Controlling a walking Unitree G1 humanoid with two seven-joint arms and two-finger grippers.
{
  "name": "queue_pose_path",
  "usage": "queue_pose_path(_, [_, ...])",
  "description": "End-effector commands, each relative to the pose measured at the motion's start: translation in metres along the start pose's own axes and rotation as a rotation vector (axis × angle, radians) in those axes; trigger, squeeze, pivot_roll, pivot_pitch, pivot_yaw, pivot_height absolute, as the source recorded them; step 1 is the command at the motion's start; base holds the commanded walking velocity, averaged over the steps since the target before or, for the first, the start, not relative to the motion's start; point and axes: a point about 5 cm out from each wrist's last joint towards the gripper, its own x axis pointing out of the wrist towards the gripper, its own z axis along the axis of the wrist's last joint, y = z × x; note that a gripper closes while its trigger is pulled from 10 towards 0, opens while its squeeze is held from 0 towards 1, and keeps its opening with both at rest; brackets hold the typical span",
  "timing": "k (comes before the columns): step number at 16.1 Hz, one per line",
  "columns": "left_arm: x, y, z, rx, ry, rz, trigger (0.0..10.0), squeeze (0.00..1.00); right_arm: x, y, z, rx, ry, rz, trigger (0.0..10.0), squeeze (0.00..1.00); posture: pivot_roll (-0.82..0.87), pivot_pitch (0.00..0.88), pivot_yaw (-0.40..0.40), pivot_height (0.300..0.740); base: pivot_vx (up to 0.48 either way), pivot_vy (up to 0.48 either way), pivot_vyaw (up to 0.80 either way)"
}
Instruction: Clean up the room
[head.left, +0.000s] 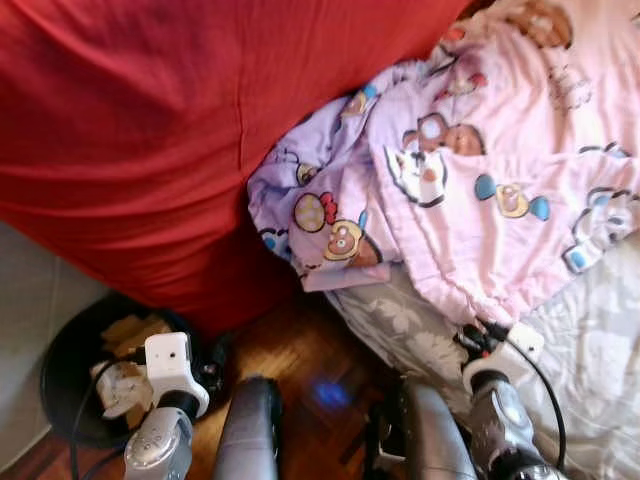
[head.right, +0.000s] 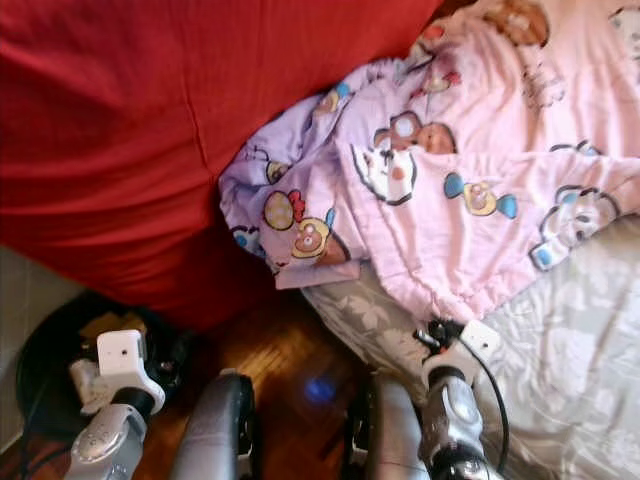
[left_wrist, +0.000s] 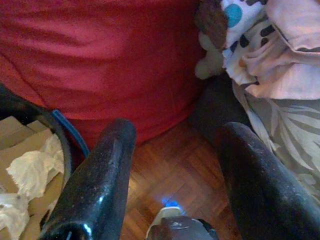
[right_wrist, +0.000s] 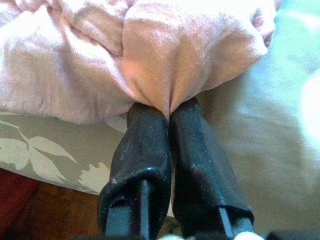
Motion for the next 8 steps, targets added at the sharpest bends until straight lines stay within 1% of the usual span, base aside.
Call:
queue_pose_path(1, [-0.008, 0.008, -0.017, -0.006, 0.056, 0.044, 10.0, 0.0, -0.008, -0.007, -0.009, -0.048, 0.012, 0.006, 10.0, 0.0, 0.1, 0.232, 0.004, 0.637, 0.0, 0.0, 0.0])
queue_pose_path(2, [-0.005, 0.013, -0.024, -0.026, 0.07, 0.082, 10.0, 0.0, -0.012, -0.012, -0.01, -0.066, -0.004, 0.008, 10.0, 0.0, 0.08, 0.219, 0.003, 0.637, 0.0, 0.0, 0.0])
queue_pose_path(3, [-0.004, 0.014, -0.026, -0.038, 0.073, 0.094, 10.0, 0.0, -0.013, -0.013, -0.01, -0.061, -0.012, 0.011, 10.0, 0.0, 0.07, 0.214, 0.003, 0.637, 0.0, 0.0, 0.0])
queue_pose_path(4, [0.0, 0.014, -0.027, -0.047, 0.074, 0.096, 10.0, 0.0, -0.015, -0.014, -0.011, -0.061, -0.024, 0.021, 10.0, 0.0, 0.06, 0.205, 0.002, 0.646, 0.0, 0.0, 0.0])
queue_pose_path(5, [0.001, 0.014, -0.027, -0.047, 0.077, 0.096, 10.0, 0.0, -0.015, -0.014, -0.012, -0.074, -0.011, 0.01, 10.0, 0.0, 0.06, 0.2, 0.001, 0.656, 0.0, 0.0, 0.0])
queue_pose_path(8, [0.008, 0.015, -0.033, -0.057, 0.086, 0.108, 10.0, 0.0, -0.013, -0.009, -0.014, -0.099, 0.008, 0.029, 10.0, 0.0, 0.05, 0.167, -0.01, 0.691, 0.0, 0.0, 0.0])
